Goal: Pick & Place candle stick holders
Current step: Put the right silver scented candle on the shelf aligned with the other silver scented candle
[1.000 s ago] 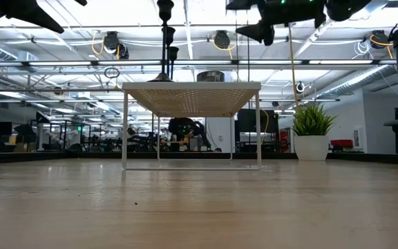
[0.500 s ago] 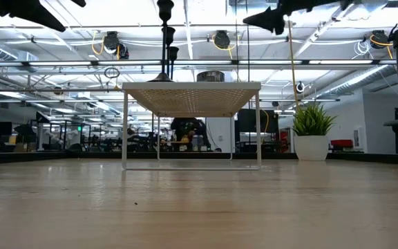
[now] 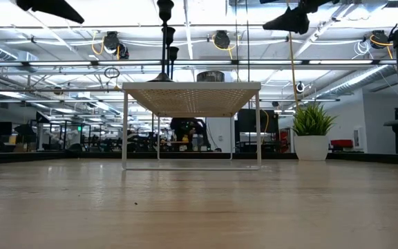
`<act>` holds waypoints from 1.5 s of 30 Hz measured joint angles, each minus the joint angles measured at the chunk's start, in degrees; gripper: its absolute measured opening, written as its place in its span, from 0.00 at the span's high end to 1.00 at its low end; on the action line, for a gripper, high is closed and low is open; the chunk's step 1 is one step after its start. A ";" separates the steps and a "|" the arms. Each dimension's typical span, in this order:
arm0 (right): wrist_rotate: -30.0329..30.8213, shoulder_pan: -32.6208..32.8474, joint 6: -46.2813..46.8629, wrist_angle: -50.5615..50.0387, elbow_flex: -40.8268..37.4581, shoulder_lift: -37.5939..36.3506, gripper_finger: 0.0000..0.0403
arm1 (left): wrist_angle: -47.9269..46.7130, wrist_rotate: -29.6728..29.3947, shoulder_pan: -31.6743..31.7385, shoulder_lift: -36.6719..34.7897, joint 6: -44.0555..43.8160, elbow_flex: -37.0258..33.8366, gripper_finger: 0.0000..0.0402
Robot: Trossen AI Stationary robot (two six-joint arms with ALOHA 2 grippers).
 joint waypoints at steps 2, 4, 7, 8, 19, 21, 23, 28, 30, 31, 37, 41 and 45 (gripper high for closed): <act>0.21 0.74 0.00 -0.10 0.00 0.00 0.04 | 3.45 0.56 1.17 0.08 3.54 0.00 0.03; 0.18 1.31 -0.02 -0.17 0.00 0.00 0.04 | 5.72 0.99 1.81 0.09 6.69 0.00 0.03; 0.14 2.00 -0.02 -0.99 0.00 0.00 0.04 | 8.65 1.42 2.59 0.08 9.76 -0.04 0.03; 0.12 2.19 -0.02 -1.08 0.00 0.00 0.04 | 10.61 2.09 2.94 0.07 11.17 -0.48 0.03; -0.11 2.92 2.97 -2.41 0.00 -0.25 0.04 | 41.47 16.41 11.51 -4.59 30.31 -16.81 0.03; -1.50 2.92 2.91 -4.32 0.00 -0.57 0.04 | 42.04 17.57 13.68 -6.88 31.78 -18.16 0.03; -4.39 3.07 3.23 -4.86 0.00 -0.68 0.04 | 41.61 17.92 15.54 -9.40 32.99 -19.64 0.03; -8.42 6.63 1.60 -5.03 0.00 -1.18 0.04 | 42.22 17.92 18.60 -18.26 34.79 -24.57 0.03; -6.17 8.98 1.33 -5.00 0.00 -1.30 0.04 | 42.05 17.91 18.72 -21.63 34.69 -27.33 0.03; -4.43 10.35 1.27 -5.58 0.00 -1.46 0.04 | 42.07 17.92 18.54 -23.17 34.13 -28.68 0.03; 6.99 19.60 2.17 -8.71 -0.02 -1.53 0.04 | 45.65 17.28 16.32 -29.22 32.88 -36.49 0.03; 10.61 26.58 5.35 -9.16 -0.02 -1.55 0.04 | 45.49 15.28 15.17 -31.38 29.49 -39.50 0.03; 12.21 32.69 13.00 -13.50 -0.02 -1.49 0.04 | 45.34 14.46 14.29 -32.07 28.75 -40.24 0.03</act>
